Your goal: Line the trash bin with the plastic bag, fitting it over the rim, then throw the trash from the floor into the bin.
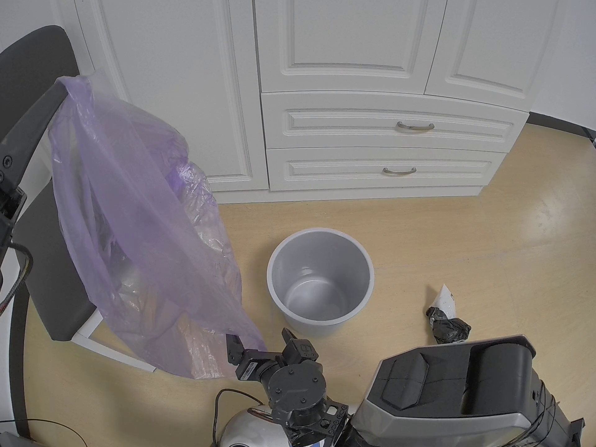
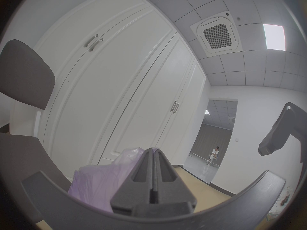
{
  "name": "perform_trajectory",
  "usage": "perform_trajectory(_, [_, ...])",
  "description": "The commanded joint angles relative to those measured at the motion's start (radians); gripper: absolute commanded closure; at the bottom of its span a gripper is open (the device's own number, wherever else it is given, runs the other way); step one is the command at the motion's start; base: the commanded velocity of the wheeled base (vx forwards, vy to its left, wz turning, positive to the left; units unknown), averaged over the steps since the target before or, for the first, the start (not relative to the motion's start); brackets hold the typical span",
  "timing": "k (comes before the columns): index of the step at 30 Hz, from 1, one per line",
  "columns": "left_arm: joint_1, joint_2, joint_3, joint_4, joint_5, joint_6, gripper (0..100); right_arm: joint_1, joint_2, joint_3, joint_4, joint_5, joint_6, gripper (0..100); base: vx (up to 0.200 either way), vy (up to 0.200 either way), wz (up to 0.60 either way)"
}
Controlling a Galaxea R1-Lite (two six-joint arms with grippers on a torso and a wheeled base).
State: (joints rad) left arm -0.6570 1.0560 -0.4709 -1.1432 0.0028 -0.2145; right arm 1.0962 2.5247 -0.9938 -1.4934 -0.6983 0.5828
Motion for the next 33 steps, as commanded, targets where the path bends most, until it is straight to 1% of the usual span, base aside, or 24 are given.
perform_trajectory(1, [0.002, 0.002, 0.0, 0.0, 0.0, 0.0, 100, 0.01, -0.004, 0.009, -0.002, 0.0, 0.0, 0, 0.0, 0.0, 0.0])
perform_trajectory(9, [0.002, 0.002, 0.001, 0.0, 0.0, 0.0, 100, 0.01, -0.001, 0.014, -0.004, 0.003, -0.001, 0, 0.0, 0.0, 0.0])
perform_trajectory(10, [0.002, 0.002, 0.001, 0.0, 0.0, 0.0, 100, 0.01, -0.001, 0.014, -0.004, 0.003, -0.001, 100, 0.0, 0.0, 0.0])
perform_trajectory(15, [0.002, 0.018, 0.009, 0.0, 0.0, -0.002, 100, 0.007, -0.043, 0.032, -0.005, 0.011, 0.0, 100, 0.0, 0.0, 0.0])
perform_trajectory(19, [0.004, 0.038, 0.008, 0.003, 0.0, -0.017, 100, 0.01, -0.132, 0.121, -0.022, 0.042, -0.006, 100, 0.0, 0.0, 0.0])
perform_trajectory(20, [0.008, 0.039, 0.009, 0.005, 0.0, -0.025, 100, 0.002, -0.181, 0.17, -0.028, 0.068, -0.035, 100, 0.0, 0.0, 0.0])
perform_trajectory(21, [0.01, 0.039, 0.009, 0.005, 0.0, -0.026, 100, -0.002, -0.198, 0.187, -0.03, 0.079, -0.05, 100, 0.0, 0.0, 0.0])
perform_trajectory(22, [0.017, 0.036, 0.014, 0.011, 0.0, -0.028, 100, -0.016, -0.259, 0.235, -0.033, 0.118, -0.106, 100, 0.0, 0.0, 0.0])
perform_trajectory(23, [0.022, 0.036, 0.021, 0.014, 0.0, -0.028, 100, -0.029, -0.291, 0.259, -0.028, 0.137, -0.129, 100, 0.0, 0.0, 0.0])
perform_trajectory(24, [0.031, 0.038, 0.035, 0.014, 0.0, -0.029, 100, -0.056, -0.348, 0.307, -0.014, 0.168, -0.167, 100, 0.0, 0.0, 0.0])
perform_trajectory(26, [0.042, 0.041, 0.049, 0.017, -0.004, -0.029, 100, -0.101, -0.429, 0.368, -0.002, 0.206, -0.227, 100, 0.0, 0.0, 0.0])
perform_trajectory(27, [0.042, 0.041, 0.049, 0.017, -0.004, -0.029, 100, -0.101, -0.429, 0.368, -0.002, 0.206, -0.227, 100, 0.0, 0.0, 0.0])
perform_trajectory(28, [0.043, 0.055, 0.057, 0.026, -0.006, -0.029, 100, -0.173, -0.512, 0.408, 0.042, 0.238, -0.305, 100, 0.0, 0.0, 0.0])
perform_trajectory(30, [0.05, 0.072, 0.066, 0.046, -0.006, -0.031, 100, -0.239, -0.6, 0.448, 0.127, 0.255, -0.371, 100, 0.0, 0.0, 0.0])
perform_trajectory(31, [0.054, 0.078, 0.069, 0.057, -0.007, -0.031, 100, -0.259, -0.629, 0.452, 0.157, 0.261, -0.382, 100, 0.0, 0.0, 0.0])
perform_trajectory(32, [0.074, 0.098, 0.075, 0.085, -0.012, -0.031, 100, -0.299, -0.705, 0.469, 0.249, 0.283, -0.405, 100, 0.0, 0.0, 0.0])
perform_trajectory(33, [0.083, 0.107, 0.078, 0.102, -0.014, -0.031, 100, -0.317, -0.744, 0.468, 0.3, 0.298, -0.408, 100, 0.0, 0.0, 0.0])
